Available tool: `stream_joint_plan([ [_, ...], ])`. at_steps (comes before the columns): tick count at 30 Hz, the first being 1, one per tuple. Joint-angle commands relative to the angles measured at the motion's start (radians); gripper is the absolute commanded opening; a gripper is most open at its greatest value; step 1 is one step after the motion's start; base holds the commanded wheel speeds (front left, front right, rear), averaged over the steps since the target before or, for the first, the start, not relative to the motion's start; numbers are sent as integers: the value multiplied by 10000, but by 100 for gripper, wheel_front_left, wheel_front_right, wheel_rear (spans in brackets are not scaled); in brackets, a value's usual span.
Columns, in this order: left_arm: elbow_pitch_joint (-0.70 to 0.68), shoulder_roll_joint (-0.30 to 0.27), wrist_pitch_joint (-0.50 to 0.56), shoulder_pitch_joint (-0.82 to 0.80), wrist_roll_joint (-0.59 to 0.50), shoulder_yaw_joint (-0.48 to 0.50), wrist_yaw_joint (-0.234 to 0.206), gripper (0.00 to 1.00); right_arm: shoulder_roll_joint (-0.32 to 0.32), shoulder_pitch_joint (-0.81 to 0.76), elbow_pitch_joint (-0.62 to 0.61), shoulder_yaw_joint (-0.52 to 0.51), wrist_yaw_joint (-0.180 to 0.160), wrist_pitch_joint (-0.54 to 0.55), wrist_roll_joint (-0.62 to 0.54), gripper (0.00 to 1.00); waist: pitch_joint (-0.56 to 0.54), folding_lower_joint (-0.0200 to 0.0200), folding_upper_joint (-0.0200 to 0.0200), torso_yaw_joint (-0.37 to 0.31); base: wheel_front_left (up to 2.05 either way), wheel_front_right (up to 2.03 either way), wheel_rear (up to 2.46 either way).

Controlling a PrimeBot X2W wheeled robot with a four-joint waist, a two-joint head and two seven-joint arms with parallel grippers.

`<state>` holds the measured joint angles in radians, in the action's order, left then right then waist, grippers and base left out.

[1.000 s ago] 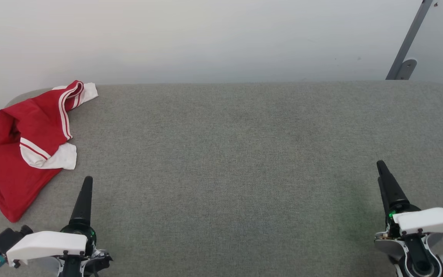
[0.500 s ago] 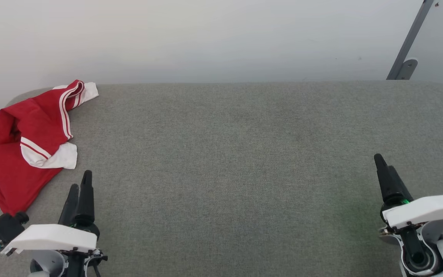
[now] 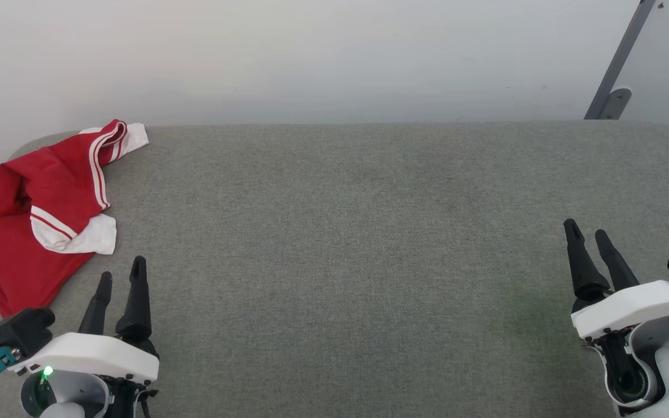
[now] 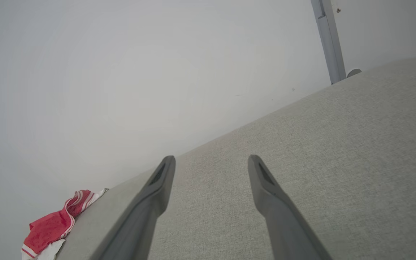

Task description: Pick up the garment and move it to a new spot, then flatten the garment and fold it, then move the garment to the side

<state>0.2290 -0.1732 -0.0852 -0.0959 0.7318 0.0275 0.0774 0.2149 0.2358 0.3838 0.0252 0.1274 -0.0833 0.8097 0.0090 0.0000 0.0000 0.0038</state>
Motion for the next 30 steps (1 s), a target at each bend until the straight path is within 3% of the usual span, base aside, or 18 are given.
stream_joint_plan([
  [1, -91, -171, -116, -251, -385, -60, -75, 100, 101, 291, -85, 5, 41, -136, -410, 100, 3, 0, 0, 1, 0, 0, 0],
  [30, 217, -604, -916, -388, -3318, -509, -223, 100, 587, 742, 153, 298, 48, -932, -3549, 100, 8, 0, 0, -9, 0, 0, 0],
])
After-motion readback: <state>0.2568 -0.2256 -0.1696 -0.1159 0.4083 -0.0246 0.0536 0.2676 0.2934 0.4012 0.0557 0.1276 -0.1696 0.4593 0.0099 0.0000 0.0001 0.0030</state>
